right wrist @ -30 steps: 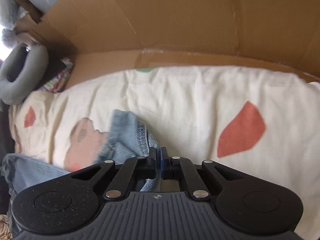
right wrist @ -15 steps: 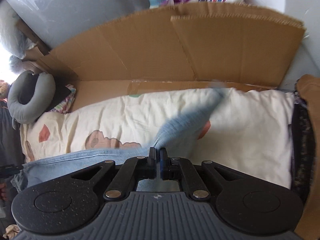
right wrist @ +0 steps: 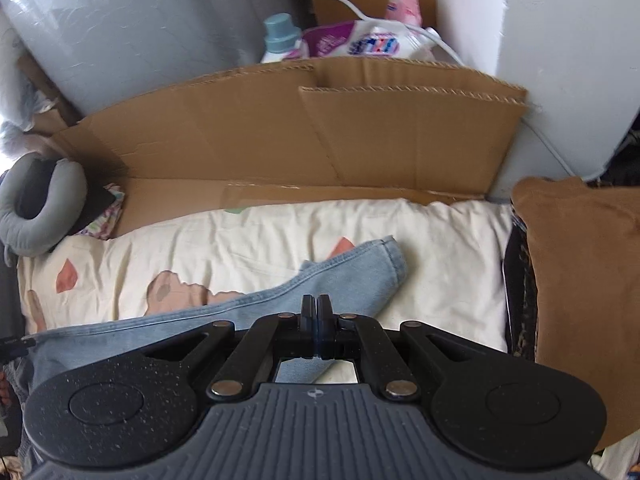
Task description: Fold clothes
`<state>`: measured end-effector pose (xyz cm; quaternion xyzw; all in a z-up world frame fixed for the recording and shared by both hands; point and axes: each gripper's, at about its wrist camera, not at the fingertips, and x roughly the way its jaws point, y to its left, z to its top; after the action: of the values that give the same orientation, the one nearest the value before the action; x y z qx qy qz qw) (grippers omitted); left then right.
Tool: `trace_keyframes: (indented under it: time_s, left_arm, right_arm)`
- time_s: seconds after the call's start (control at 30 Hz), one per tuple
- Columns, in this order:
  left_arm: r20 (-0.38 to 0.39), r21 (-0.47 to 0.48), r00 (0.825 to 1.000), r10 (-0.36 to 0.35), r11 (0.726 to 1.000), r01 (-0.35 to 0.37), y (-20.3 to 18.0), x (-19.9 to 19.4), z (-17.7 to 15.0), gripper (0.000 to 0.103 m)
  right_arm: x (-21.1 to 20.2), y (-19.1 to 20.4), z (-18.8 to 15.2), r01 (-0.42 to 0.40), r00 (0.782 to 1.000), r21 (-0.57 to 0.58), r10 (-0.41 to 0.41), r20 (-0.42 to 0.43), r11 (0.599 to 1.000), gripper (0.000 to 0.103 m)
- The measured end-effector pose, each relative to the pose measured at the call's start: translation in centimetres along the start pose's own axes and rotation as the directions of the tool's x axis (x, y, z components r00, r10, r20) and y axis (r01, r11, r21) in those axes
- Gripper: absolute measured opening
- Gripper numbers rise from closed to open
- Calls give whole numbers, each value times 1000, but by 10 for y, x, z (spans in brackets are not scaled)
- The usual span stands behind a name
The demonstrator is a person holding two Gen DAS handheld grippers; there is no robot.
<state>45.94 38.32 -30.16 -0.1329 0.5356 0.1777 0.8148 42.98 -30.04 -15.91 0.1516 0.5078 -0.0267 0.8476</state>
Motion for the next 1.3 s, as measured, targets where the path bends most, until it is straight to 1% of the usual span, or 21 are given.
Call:
trace_keyframes:
  time_s: [0.13,0.23,0.37,0.43,0.57,0.63,0.67,0.7,0.77,0.87,0.9,1.0,1.1,1.2,1.3]
  left_arm:
    - [-3,11,1000,6,1000,-6,4,5,-4,51]
    - [-3,-6,1000,-4,1000,4,7,6,-4,51]
    - [15,-24,1000,-3,1000,4,13,6,-2,51]
    - [23,-18,1000,4,1000,-4,15,5,-2,51]
    - [23,-15,1000,22,1000,-21,17,1,-9,52]
    - [22,-14,999,25,1000,-25,17,-2,-12,52]
    - [23,-13,999,25,1000,-25,16,-4,-13,52]
    - [30,-13,999,24,1000,-24,17,-7,-13,52]
    - [42,-14,999,22,1000,-22,17,-13,-14,54]
    - [45,-46,999,16,999,-14,22,-19,-15,55]
    - [47,-56,999,16,998,-13,23,-21,-15,55]
    - [56,-61,998,15,998,-12,26,-30,-18,55]
    - [65,-69,998,26,997,-22,32,-40,-22,56]
    - [62,-82,997,39,996,-34,43,-47,-28,56]
    - [58,-97,997,51,994,-46,55,-53,-35,56]
  right_arm:
    - [13,-11,-6,16,1000,32,-16,-9,999,0]
    - [22,-21,-8,17,1000,46,-17,-17,999,0]
    - [32,-33,-5,42,999,-4,-42,-23,999,1]
    - [39,-39,-2,48,999,-39,-49,-17,998,3]
    - [61,-61,-6,36,999,2,-36,29,999,5]
    - [74,-72,-12,19,998,32,-21,53,999,11]
    - [79,-76,-15,8,998,40,-11,67,999,21]
    - [84,-81,-18,1,997,42,-5,80,999,35]
    - [95,-87,-20,-9,995,35,6,100,999,42]
    - [114,-96,-19,-34,992,-1,34,122,999,43]
    - [121,-98,-18,-38,991,-13,39,130,999,46]
    - [140,-103,-16,-55,986,-46,61,155,997,51]
    - [161,-105,-10,-84,980,-85,98,173,993,52]
    - [179,-110,-1,-108,976,-99,124,180,989,55]
    - [195,-113,5,-150,973,-90,164,164,985,56]
